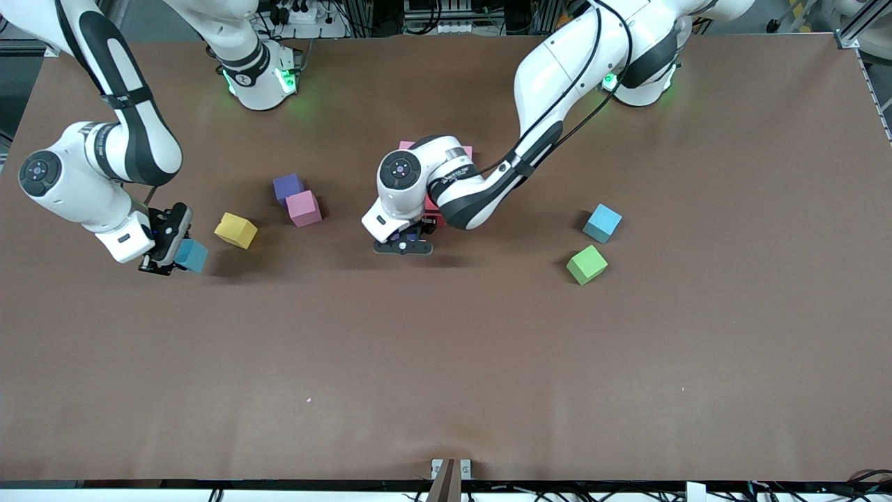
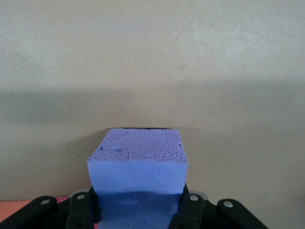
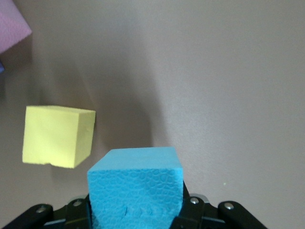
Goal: Form number 2 with 11 blocks
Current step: 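Lower the purple cube while the right gripper carries the cyan cube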
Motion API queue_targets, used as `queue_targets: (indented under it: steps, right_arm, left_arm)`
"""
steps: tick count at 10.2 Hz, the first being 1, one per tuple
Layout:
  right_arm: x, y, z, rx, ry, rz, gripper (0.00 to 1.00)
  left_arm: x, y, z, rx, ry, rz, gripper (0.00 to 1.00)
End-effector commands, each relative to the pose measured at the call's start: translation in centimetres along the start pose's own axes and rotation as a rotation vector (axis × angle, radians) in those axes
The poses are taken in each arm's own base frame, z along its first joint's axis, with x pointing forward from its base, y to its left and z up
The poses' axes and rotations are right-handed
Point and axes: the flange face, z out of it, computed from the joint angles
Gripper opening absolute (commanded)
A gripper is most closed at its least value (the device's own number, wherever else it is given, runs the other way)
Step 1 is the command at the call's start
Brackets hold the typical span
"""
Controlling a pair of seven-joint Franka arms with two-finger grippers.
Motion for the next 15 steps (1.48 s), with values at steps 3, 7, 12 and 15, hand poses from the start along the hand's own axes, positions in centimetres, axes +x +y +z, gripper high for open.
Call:
queue_targets:
  steps: [3, 7, 12, 15]
  right_arm:
    - [3.0, -1.0, -0.2, 0.032, -0.003, 0.147, 0.44]
    - [3.6, -1.0, 0.3, 0.039, -0.003, 0.153, 0.44]
    - [10.2, -2.0, -0.8, 0.019, 0.0, 0.323, 0.43]
    - [16.9, -4.6, -0.3, 0.029, -0.008, 0.625, 0.43]
  left_arm:
    - [-0.2, 0.3, 0.2, -0.003, 0.001, 0.022, 1.0]
    - [-0.4, 1.0, -1.6, -0.021, 0.017, 0.04, 1.0]
    - [2.9, -1.0, -11.7, -0.059, 0.104, -0.009, 1.0]
    - [8.2, -8.5, -19.0, 0.006, 0.092, -0.127, 1.0]
